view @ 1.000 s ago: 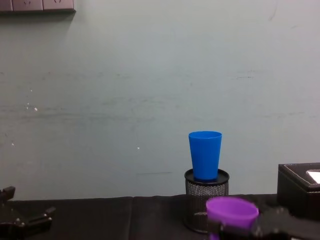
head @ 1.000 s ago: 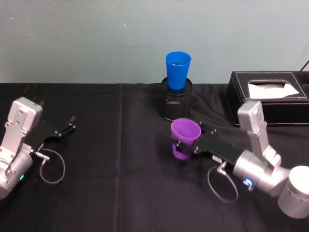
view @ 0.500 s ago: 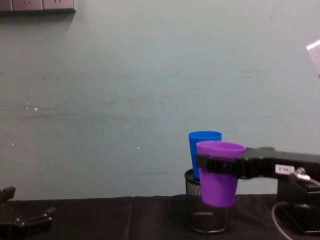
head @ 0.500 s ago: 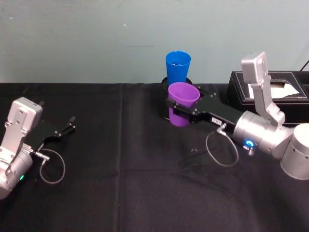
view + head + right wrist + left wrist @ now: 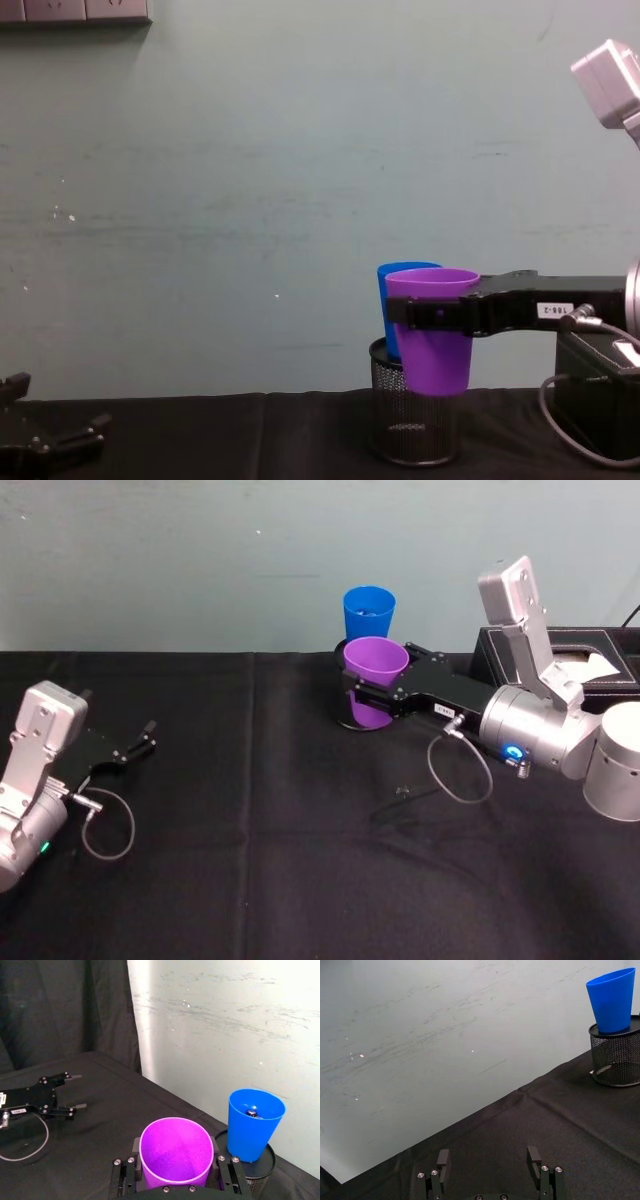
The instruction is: Pick up one cup with a gripper and tap it against the other cup.
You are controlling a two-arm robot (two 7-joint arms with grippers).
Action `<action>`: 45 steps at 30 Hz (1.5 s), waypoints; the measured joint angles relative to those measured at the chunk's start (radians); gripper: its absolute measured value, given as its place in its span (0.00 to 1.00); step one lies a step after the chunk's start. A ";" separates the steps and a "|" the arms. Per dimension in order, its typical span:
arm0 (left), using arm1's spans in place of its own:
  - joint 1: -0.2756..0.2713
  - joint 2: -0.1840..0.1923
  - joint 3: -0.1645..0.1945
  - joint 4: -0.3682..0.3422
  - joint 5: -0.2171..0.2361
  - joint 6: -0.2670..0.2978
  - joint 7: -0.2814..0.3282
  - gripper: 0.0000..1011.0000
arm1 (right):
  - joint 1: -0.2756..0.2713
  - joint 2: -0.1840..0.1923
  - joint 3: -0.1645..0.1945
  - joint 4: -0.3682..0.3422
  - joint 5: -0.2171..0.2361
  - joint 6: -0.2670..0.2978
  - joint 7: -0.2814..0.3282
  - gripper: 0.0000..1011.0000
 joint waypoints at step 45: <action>0.000 0.000 0.000 0.000 0.000 0.000 0.000 0.99 | 0.001 0.004 0.000 -0.005 -0.002 0.007 -0.003 0.73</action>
